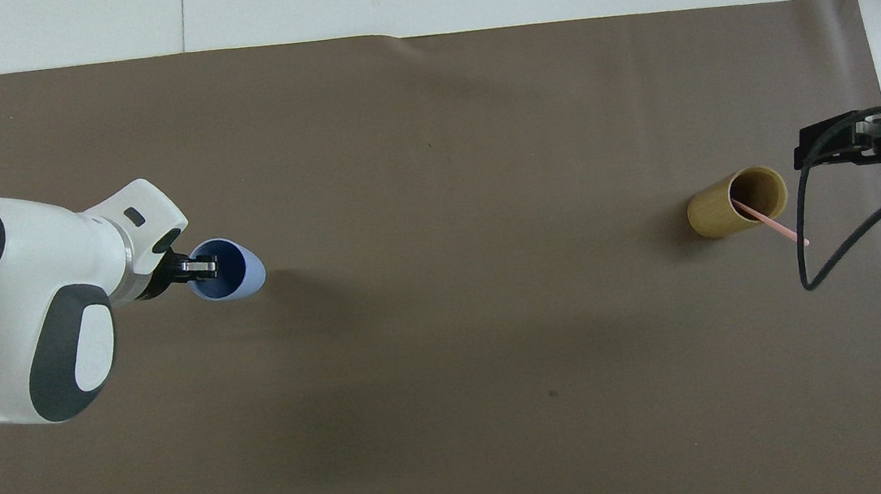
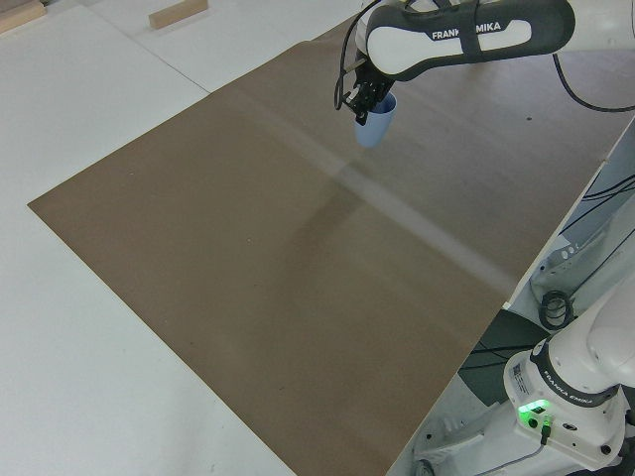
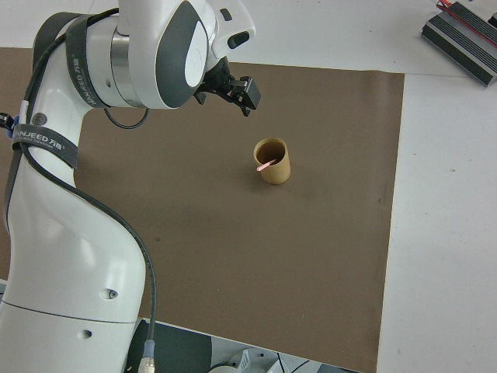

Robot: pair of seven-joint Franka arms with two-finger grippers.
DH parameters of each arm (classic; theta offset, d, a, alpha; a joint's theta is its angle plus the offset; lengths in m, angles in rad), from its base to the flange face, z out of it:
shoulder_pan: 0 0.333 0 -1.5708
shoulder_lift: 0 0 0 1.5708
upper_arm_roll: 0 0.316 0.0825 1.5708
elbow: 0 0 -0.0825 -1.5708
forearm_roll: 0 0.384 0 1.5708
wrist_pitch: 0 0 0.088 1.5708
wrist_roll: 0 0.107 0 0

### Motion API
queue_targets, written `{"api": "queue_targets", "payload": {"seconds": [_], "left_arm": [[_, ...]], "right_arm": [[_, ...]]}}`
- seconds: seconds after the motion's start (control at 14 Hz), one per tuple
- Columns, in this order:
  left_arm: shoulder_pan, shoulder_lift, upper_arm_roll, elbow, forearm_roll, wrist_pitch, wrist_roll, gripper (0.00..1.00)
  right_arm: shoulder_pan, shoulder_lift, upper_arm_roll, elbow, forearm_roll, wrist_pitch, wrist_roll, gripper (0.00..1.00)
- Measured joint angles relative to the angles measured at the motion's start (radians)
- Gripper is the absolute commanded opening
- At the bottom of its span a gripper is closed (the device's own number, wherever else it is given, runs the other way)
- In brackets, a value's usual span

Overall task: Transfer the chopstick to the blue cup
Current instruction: 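Grasp the blue cup rim with the left gripper and lift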

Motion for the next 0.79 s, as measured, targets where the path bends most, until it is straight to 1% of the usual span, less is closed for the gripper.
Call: {"api": "queue_targets", "payload": {"seconds": [0.14,0.29,0.57,0.79], "left_arm": [[-0.078,0.019,-0.004,0.078,0.0,-0.065,-0.107,0.0],[-0.169,0.043,-0.008,0.122,0.0,-0.071,-0.226,0.0],[-0.321,0.072,-0.012,0.139,0.0,-0.047,-0.381,0.0],[-0.392,0.109,-0.013,0.14,0.0,-0.016,-0.441,0.0]], "right_arm": [[0.0,-0.003,0.0,-0.003,0.0,0.001,0.0,1.0],[-0.005,-0.003,-0.001,-0.005,0.0,0.001,0.0,1.0],[-0.013,-0.003,-0.001,-0.016,0.0,0.012,0.0,1.0],[-0.013,-0.003,-0.001,-0.04,0.0,0.055,0.0,1.0]]}}
